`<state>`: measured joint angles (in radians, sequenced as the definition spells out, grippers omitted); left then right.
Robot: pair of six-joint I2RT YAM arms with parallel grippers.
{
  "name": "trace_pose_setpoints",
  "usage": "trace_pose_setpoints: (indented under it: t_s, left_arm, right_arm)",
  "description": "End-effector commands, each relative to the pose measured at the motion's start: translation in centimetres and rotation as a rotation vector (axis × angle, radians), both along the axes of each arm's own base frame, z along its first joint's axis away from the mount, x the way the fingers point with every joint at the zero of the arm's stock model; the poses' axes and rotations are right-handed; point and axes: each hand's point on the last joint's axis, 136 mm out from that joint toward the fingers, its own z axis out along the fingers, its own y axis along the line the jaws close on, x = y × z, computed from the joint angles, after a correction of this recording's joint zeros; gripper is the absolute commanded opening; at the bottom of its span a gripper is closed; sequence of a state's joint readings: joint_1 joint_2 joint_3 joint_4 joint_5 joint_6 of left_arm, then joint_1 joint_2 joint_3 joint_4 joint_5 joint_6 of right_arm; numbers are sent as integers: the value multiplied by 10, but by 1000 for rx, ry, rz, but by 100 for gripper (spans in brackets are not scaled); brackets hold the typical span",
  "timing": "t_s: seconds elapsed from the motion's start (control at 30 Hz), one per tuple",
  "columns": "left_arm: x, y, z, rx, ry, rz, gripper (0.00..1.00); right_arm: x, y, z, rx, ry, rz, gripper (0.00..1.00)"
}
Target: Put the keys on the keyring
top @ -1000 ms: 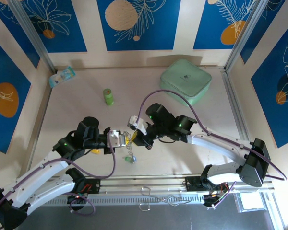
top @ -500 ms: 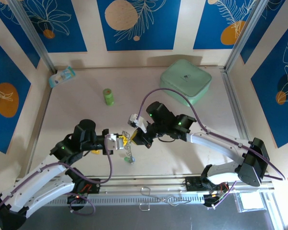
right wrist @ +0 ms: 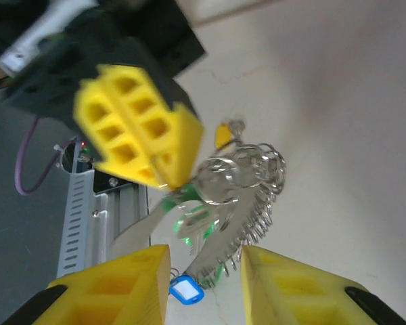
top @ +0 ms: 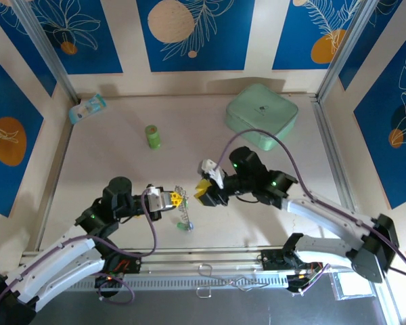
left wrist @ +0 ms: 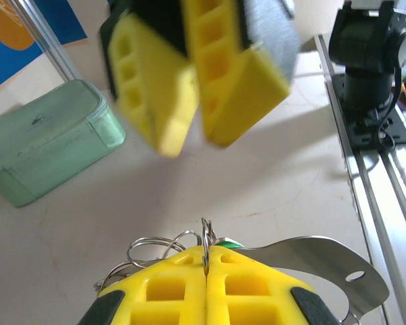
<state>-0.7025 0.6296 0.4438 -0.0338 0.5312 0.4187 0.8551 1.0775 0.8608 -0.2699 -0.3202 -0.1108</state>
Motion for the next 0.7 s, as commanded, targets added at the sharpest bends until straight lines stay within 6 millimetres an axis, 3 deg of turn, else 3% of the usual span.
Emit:
trace_pose_setpoints:
  t_s: [0.0, 0.1, 0.33, 0.5, 0.67]
  left_arm:
    - [-4, -7, 32, -151, 4, -28, 0]
    - [-7, -9, 31, -155, 28, -47, 0]
    - [-11, -12, 26, -154, 42, -87, 0]
    - [-14, -14, 25, -154, 39, -108, 0]
    - [-16, -13, 23, -147, 35, -115, 0]
  right_arm:
    - [-24, 2, 18, 123, -258, 176, 34]
    - [-28, 3, 19, 141, -376, 218, 33]
    - [-33, 18, 21, 164, -423, 288, 31]
    - [-25, 28, 16, 136, -434, 263, 29]
    - [-18, 26, 14, 114, -463, 226, 31]
